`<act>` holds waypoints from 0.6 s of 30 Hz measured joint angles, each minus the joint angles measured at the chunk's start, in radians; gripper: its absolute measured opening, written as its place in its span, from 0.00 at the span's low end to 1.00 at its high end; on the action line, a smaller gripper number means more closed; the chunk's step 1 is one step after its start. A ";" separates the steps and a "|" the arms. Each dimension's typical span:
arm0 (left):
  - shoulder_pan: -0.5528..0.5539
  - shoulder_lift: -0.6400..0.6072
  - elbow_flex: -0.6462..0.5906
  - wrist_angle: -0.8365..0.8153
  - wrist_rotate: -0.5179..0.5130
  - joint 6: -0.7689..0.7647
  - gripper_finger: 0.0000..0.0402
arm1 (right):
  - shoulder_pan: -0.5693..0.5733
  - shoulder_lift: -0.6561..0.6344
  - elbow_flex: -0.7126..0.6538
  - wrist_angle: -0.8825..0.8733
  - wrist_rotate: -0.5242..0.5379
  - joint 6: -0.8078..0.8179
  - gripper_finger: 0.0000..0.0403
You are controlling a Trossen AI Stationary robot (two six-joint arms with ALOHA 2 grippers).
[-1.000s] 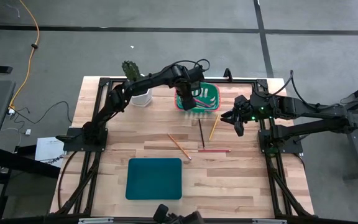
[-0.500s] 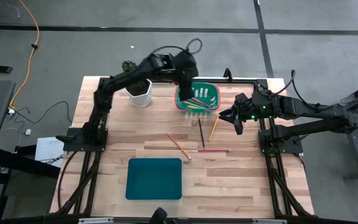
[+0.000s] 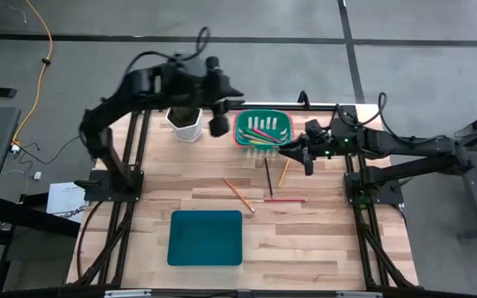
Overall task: Sort pens & pencils
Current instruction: Put the red pencil into the blue bin
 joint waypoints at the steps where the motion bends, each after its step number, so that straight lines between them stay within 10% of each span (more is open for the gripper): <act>1: -0.019 -0.018 0.000 -0.003 -0.002 0.002 0.18 | 0.000 0.015 0.000 0.017 -0.007 0.000 0.21; 18: -0.418 -0.173 -0.001 -0.281 -0.288 -0.052 0.19 | 0.073 0.226 0.000 0.092 -0.149 0.097 0.21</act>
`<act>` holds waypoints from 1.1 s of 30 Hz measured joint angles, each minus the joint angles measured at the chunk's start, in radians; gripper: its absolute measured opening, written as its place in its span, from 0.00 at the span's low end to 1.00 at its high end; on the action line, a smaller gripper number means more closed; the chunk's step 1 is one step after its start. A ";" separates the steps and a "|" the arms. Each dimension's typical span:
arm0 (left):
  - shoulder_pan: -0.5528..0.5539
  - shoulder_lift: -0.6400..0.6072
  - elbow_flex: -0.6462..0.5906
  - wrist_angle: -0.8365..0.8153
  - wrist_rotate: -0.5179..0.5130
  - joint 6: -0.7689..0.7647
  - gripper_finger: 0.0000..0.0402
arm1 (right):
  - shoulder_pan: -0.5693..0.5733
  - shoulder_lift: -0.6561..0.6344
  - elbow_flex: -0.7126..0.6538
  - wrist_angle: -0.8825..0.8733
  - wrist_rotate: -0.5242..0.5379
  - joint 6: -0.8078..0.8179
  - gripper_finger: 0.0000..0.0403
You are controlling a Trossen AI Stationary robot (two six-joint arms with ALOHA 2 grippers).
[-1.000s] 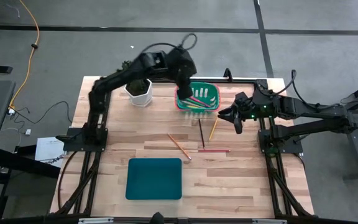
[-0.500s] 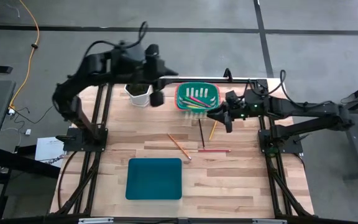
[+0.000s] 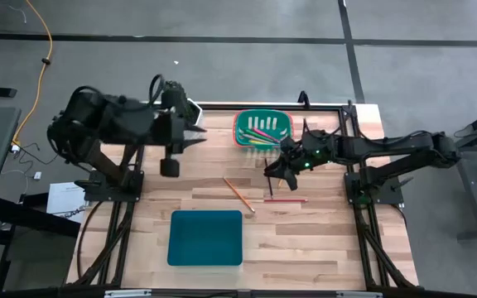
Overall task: Sort pens & pencils
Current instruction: Put the red pencil into the blue bin
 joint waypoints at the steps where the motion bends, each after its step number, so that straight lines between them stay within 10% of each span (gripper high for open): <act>1: -0.023 -0.003 0.000 -0.001 -0.020 -0.001 0.19 | 0.006 0.013 0.000 0.029 0.000 0.012 0.21; 14: -0.111 -0.229 -0.008 0.079 -0.089 0.017 0.19 | 0.022 0.098 0.110 0.085 0.056 -0.003 0.21; 19: -0.111 -0.355 -0.081 0.248 0.058 0.134 0.19 | 0.022 0.101 0.151 0.057 0.103 -0.029 0.21; 26: -0.109 -0.522 -0.392 0.640 0.410 0.313 0.12 | 0.022 0.101 0.158 0.033 0.140 -0.029 0.21; 33: -0.108 -0.691 -0.806 0.941 0.375 0.342 0.10 | 0.022 0.101 0.158 0.024 0.140 -0.003 0.21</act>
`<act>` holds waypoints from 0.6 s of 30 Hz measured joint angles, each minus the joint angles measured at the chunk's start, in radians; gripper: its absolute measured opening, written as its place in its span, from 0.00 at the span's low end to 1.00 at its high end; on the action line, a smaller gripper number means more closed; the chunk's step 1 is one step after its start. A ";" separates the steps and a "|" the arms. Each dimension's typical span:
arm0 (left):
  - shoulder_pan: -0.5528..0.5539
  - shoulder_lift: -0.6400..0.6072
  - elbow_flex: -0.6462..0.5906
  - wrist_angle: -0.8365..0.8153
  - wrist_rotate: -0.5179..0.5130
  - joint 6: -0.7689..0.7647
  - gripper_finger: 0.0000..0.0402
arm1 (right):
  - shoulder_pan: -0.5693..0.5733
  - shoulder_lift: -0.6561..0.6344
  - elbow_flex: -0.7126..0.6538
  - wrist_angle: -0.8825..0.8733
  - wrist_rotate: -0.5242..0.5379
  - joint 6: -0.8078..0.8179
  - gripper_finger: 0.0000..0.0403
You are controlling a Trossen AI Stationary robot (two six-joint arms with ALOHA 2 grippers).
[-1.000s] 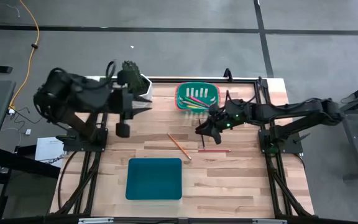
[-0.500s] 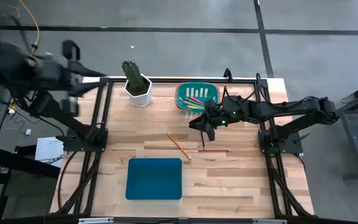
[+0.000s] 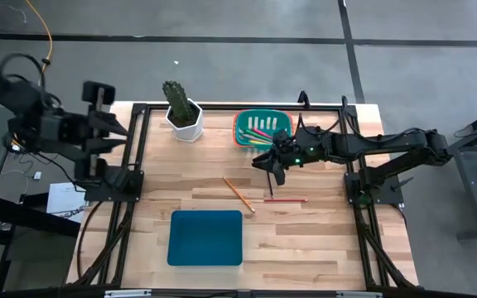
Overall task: Sort pens & pencils
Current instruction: Put the red pencil into the blue bin
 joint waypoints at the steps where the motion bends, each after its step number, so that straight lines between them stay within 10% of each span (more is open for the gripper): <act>1: 0.000 -0.019 -0.048 0.039 -0.011 0.000 0.11 | 0.000 0.000 0.000 0.000 0.000 0.010 0.21; 18: 0.000 -0.298 -0.426 0.319 0.088 0.029 0.18 | 0.039 0.000 0.000 -0.016 0.014 0.076 0.21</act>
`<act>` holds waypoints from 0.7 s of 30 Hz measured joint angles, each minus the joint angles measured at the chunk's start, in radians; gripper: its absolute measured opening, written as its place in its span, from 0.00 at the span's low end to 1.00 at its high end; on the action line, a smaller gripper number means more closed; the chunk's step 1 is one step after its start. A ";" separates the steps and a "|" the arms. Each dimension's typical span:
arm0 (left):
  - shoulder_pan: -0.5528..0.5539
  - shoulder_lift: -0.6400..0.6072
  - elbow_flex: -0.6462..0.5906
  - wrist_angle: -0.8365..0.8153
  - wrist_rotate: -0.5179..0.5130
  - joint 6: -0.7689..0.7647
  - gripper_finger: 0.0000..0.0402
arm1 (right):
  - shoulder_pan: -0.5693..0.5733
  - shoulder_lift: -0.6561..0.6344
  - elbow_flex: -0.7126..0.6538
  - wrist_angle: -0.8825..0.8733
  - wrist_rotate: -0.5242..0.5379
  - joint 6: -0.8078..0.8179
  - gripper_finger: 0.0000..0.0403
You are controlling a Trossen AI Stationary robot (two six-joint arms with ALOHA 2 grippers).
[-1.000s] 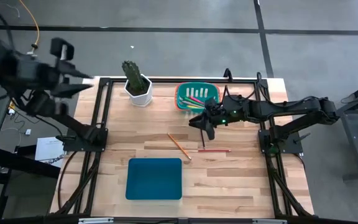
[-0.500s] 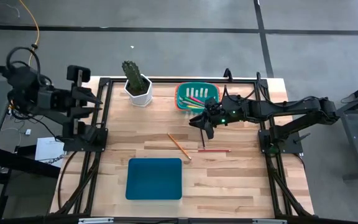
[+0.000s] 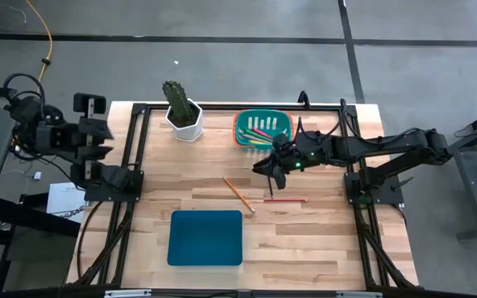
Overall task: Sort pens & pencils
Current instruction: Put the red pencil into the blue bin
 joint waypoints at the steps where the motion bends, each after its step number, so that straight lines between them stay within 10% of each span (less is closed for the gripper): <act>1: 0.000 -0.014 -0.011 0.005 0.036 0.004 0.18 | 0.000 0.000 0.000 -0.002 0.000 0.004 0.21; 7: 0.000 -0.088 -0.098 0.051 0.136 0.030 0.18 | 0.000 0.000 0.000 -0.006 0.001 0.005 0.21; 21: -0.001 -0.391 -0.379 0.158 -0.116 -0.006 0.18 | 0.000 0.000 0.000 -0.015 0.000 0.008 0.21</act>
